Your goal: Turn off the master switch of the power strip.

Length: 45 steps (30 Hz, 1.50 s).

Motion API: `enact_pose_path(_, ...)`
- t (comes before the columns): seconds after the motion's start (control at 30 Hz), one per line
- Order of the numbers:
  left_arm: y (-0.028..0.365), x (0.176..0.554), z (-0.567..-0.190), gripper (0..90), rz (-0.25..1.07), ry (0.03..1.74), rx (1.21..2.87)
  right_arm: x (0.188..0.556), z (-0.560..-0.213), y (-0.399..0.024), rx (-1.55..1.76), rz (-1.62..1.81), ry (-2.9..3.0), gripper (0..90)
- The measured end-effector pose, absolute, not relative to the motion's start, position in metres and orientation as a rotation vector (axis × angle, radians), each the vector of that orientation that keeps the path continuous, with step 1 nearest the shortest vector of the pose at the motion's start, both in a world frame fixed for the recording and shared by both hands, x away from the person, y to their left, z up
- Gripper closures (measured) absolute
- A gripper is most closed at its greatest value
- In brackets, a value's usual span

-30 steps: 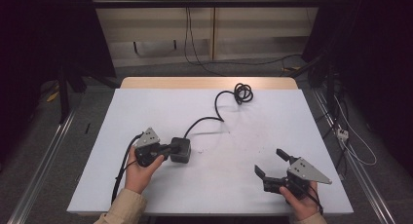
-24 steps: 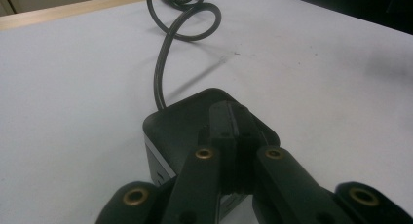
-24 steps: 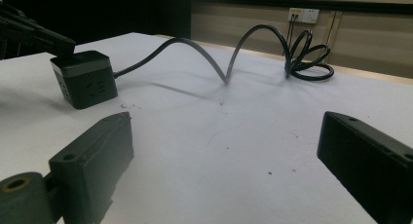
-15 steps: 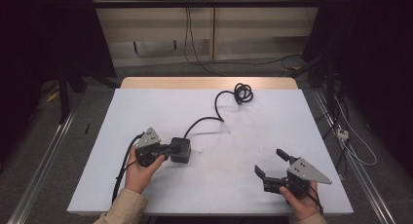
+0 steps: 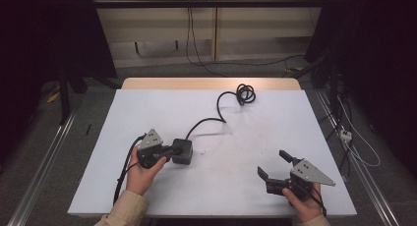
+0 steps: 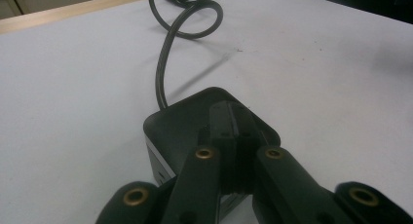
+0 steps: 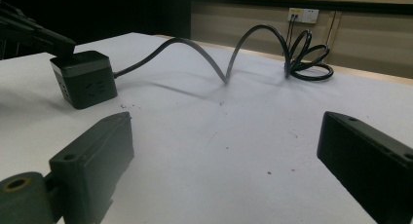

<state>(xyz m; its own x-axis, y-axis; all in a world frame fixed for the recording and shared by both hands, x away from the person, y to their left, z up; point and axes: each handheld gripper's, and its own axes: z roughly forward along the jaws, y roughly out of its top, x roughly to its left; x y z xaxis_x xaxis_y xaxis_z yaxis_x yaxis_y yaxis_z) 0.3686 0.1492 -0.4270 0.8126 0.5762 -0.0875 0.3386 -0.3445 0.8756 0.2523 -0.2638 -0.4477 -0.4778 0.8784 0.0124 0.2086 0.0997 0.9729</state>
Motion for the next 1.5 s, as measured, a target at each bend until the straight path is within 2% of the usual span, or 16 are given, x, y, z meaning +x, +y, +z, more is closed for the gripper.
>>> enact_pose_path(1.5, 0.1476, 0.3677, -0.4259, 90.0, 0.297, 0.702, 1.976, 0.2523, -0.4477, -0.2642, 1.066, 1.414, 1.773, 5.9)
